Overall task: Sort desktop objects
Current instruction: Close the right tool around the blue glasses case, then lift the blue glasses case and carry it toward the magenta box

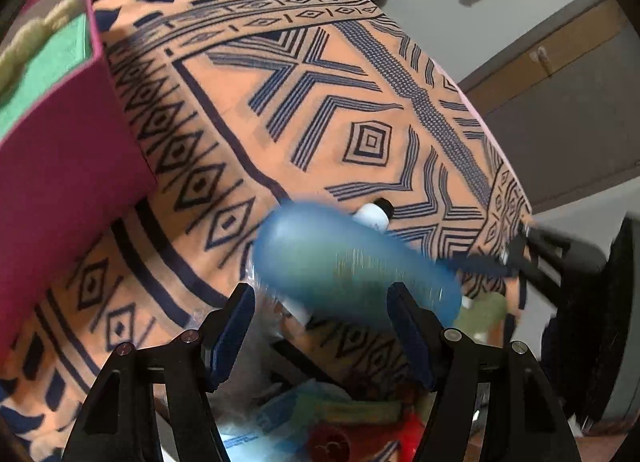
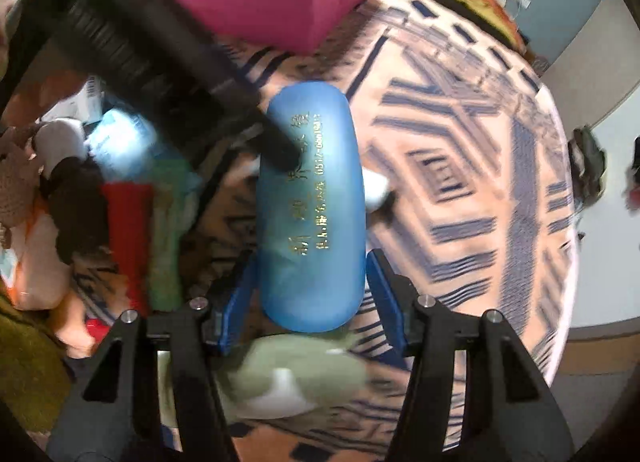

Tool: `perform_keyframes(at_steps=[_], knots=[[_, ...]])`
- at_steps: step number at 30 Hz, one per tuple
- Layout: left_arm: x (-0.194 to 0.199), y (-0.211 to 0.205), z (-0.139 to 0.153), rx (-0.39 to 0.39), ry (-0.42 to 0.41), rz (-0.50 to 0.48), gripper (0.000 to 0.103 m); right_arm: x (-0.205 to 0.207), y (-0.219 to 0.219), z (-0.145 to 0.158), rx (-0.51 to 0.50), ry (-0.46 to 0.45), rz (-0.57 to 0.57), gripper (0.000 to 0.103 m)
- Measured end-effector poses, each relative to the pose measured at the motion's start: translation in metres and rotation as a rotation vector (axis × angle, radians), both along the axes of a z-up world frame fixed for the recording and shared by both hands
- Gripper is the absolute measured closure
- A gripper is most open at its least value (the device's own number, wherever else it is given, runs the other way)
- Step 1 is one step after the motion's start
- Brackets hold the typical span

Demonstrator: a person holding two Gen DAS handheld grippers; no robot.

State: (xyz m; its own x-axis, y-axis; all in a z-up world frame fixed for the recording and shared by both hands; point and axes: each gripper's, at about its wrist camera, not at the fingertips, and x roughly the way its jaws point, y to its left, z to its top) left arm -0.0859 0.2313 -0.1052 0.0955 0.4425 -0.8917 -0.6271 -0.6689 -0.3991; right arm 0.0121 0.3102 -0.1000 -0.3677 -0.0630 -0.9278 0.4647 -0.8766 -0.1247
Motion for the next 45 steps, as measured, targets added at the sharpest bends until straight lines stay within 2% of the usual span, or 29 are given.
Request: perform_keyframes(at_steps=[3,6,10,13,17,20,25,28,32,39,45], knots=[[0.003,-0.001,-0.006,-0.004,-0.013,-0.003,0.033,-0.009,0.008,0.005,0.018,0.024,0.017,0.045],[0.002,-0.001,-0.005,0.002,-0.008,0.008,0.033,-0.01,-0.003,0.005,0.094,0.055,0.129,0.045],[-0.007,-0.006,0.003,0.017,0.003,0.045,0.033,-0.011,-0.008,-0.001,0.158,0.052,0.256,0.045],[-0.013,-0.007,0.005,0.013,0.015,0.064,0.033,-0.022,0.009,-0.004,0.174,0.047,0.191,0.045],[-0.019,-0.004,0.004,0.0,0.034,0.077,0.033,-0.022,0.036,0.008,-0.021,0.043,0.031,0.043],[-0.025,-0.001,0.005,0.007,0.038,0.088,0.033,-0.018,0.063,0.012,-0.186,0.016,-0.148,0.039],[-0.035,0.003,0.005,0.009,0.031,0.093,0.033,-0.002,0.117,-0.003,-0.634,-0.102,-0.469,0.039],[-0.041,0.012,0.002,0.001,0.028,0.09,0.033,0.006,0.129,-0.01,-0.775,-0.129,-0.552,0.039],[-0.05,0.014,0.002,0.006,0.028,0.118,0.033,-0.004,0.134,-0.01,-0.848,-0.113,-0.607,0.039],[-0.06,0.016,-0.006,0.015,-0.008,0.168,0.032,-0.038,0.158,-0.01,-0.839,-0.06,-0.72,0.039],[-0.059,0.021,-0.014,0.026,-0.032,0.185,0.029,-0.06,0.161,-0.026,-0.858,-0.11,-0.725,0.039]])
